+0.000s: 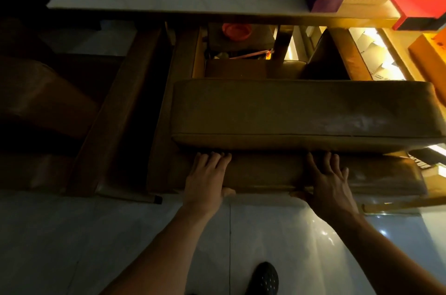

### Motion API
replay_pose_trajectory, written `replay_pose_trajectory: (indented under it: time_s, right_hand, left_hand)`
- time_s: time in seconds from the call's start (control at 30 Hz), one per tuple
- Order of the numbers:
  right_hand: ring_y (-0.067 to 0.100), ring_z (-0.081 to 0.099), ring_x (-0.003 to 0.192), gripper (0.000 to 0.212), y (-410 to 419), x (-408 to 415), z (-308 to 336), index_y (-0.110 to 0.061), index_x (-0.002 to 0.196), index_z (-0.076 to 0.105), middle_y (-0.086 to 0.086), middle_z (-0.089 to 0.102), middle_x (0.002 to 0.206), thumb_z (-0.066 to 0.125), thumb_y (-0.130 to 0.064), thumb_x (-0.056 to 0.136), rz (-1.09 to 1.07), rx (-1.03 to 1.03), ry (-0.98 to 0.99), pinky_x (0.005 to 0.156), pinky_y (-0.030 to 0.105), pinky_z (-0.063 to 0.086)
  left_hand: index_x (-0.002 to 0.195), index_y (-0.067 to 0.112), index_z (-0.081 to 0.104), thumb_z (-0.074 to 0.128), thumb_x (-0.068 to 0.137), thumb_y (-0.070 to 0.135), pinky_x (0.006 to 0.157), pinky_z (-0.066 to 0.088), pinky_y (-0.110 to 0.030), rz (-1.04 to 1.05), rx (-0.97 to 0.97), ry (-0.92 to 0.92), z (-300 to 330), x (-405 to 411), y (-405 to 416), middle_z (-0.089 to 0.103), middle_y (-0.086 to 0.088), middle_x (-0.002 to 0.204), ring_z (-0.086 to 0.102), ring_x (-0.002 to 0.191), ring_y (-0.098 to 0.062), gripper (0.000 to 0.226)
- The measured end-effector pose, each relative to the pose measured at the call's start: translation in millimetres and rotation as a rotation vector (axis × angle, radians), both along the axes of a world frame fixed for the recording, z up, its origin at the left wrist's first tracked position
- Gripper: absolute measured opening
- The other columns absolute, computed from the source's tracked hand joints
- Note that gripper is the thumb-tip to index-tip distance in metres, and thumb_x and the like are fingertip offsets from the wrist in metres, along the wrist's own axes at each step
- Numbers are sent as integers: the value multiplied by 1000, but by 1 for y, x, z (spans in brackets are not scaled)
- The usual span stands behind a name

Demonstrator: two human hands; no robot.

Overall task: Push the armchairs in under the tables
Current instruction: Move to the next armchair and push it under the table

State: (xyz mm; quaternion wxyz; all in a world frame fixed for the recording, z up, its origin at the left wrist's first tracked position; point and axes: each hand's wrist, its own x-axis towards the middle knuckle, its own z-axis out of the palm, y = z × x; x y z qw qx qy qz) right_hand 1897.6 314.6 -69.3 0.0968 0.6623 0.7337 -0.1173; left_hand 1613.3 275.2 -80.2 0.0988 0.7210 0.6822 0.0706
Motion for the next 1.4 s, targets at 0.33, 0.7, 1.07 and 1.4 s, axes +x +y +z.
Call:
replay_pose_trajectory:
  time_s: [0.33,0.7,1.07,1.4]
  right_hand:
    - [44,-3,151,109,-1,5,5,-20,160,0,25,0,164,58,-70,83,11,24,28,121,60,11]
    - [46,2,150,106,8,-2,8,-19,160,4,28,4,162,61,-66,84,13,2,-19,120,60,15]
    - [45,0,151,100,1,2,17,-19,160,2,26,1,164,58,-62,89,14,-22,23,121,58,14]
    - [44,-4,151,100,0,-1,21,-19,160,-2,25,-4,164,56,-63,90,16,-43,6,122,58,13]
  left_hand:
    - [148,26,32,74,74,58,113,32,-46,0,-18,37,-1,3,6,43,2,140,33,127,-26,91]
    - [149,27,32,74,77,53,107,38,-43,-12,-25,35,-1,2,9,41,5,141,31,127,-23,87]
    - [155,23,14,68,87,41,122,8,-45,5,-79,52,5,9,3,23,-1,159,13,147,-26,89]
    - [154,26,15,71,85,39,120,17,-44,20,-91,26,9,7,2,26,1,155,16,145,-26,89]
